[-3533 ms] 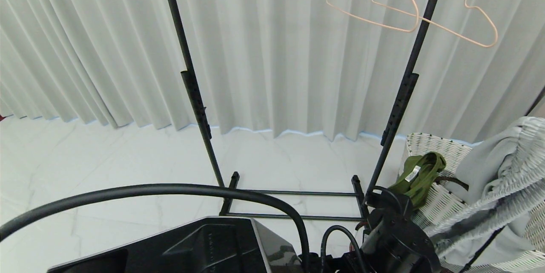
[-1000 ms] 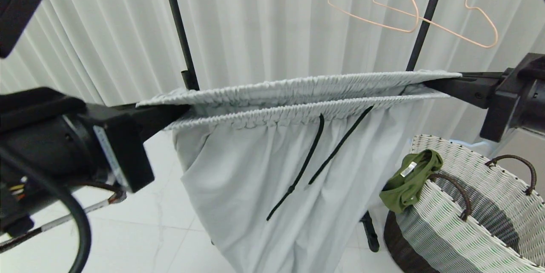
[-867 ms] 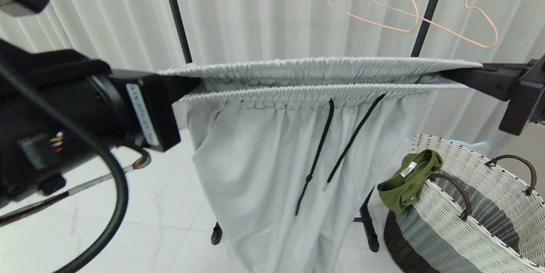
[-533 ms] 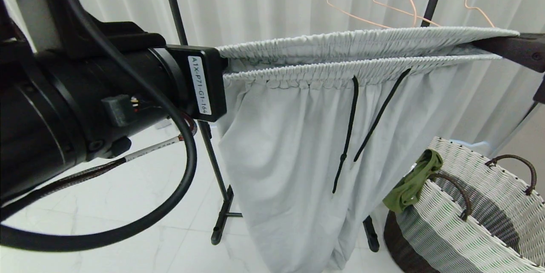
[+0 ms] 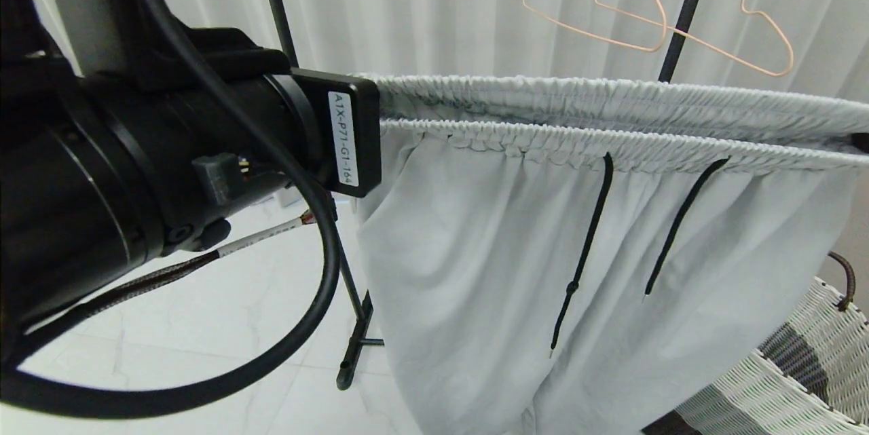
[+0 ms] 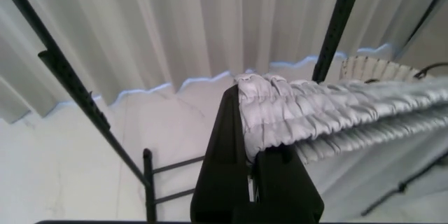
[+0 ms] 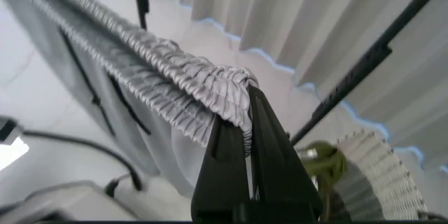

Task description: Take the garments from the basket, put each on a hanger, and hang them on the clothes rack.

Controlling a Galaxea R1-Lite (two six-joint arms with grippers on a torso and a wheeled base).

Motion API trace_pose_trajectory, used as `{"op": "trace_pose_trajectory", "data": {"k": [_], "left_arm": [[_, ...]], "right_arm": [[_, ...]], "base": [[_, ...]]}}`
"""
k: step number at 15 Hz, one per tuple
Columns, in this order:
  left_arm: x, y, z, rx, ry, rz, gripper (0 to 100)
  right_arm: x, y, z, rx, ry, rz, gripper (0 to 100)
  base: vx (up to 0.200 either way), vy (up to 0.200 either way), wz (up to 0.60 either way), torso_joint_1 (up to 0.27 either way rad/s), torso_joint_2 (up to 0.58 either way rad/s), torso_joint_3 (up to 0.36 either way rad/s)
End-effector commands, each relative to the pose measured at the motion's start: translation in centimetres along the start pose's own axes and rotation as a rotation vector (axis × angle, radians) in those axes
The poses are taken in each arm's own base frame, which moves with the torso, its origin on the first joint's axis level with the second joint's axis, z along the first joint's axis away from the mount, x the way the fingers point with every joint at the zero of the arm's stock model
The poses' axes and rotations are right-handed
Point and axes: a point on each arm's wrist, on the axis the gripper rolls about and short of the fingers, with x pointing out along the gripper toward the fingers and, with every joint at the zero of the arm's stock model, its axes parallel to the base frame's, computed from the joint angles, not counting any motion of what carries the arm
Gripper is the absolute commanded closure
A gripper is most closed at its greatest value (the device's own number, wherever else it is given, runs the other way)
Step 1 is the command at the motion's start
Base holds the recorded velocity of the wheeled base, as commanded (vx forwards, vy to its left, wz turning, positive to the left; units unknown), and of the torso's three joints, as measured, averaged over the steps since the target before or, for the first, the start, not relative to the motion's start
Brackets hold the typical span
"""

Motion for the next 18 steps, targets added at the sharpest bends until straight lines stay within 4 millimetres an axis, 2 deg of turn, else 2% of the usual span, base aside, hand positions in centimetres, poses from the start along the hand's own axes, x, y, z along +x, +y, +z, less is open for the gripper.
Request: {"op": "trace_pose_trajectory", "data": {"k": [1, 3, 5, 9, 11, 13, 14, 15, 16, 18], "left_arm": [[1.2, -0.7, 0.5, -0.009, -0.011, 0.005, 100], [2.6, -1.2, 0.7, -0.024, -0.029, 0.023, 100], [2.9, -1.4, 0.5, -0.021, -0.031, 0.025, 100], [2.8, -1.3, 0.3, -0.019, -0.027, 0.030, 100], [2.3, -1.0, -0.2, -0.008, -0.012, 0.031, 100], [1.1, -0.3, -0.6, 0.003, 0.004, 0.030, 100], [-0.3, 0.5, -0.6, 0.008, 0.010, 0.022, 100], [-1.1, 0.9, -0.7, 0.014, 0.016, 0.015, 100], [-2.4, 1.7, -0.9, 0.015, 0.017, 0.012, 100], [-5.1, 2.9, -1.8, 0.044, 0.004, -0.022, 100]], "right_arm": [[-3.4, 0.1, 0.0, -0.001, -0.056, 0.030, 100], [-4.0, 0.4, -0.4, 0.001, -0.042, 0.120, 100], [-4.2, 0.7, -0.9, -0.001, -0.036, 0.209, 100], [-4.1, 0.8, -1.0, -0.013, -0.030, 0.228, 100], [-3.4, 0.6, -0.9, -0.038, -0.015, 0.163, 100], [-1.4, 0.2, -0.1, -0.063, -0.015, 0.037, 100], [0.6, 0.0, 0.7, -0.065, -0.056, 0.003, 100], [1.9, -0.1, 1.2, -0.067, -0.085, -0.001, 100], [4.2, -0.1, 1.9, -0.078, -0.130, -0.005, 100], [7.4, 0.2, 3.4, -0.114, -0.212, 0.006, 100]], "base": [[0.000, 0.000, 0.00, 0.000, 0.00, 0.000], [0.000, 0.000, 0.00, 0.000, 0.00, 0.000], [0.000, 0.000, 0.00, 0.000, 0.00, 0.000], [0.000, 0.000, 0.00, 0.000, 0.00, 0.000], [0.000, 0.000, 0.00, 0.000, 0.00, 0.000], [0.000, 0.000, 0.00, 0.000, 0.00, 0.000], [0.000, 0.000, 0.00, 0.000, 0.00, 0.000], [0.000, 0.000, 0.00, 0.000, 0.00, 0.000], [0.000, 0.000, 0.00, 0.000, 0.00, 0.000], [0.000, 0.000, 0.00, 0.000, 0.00, 0.000]]}}
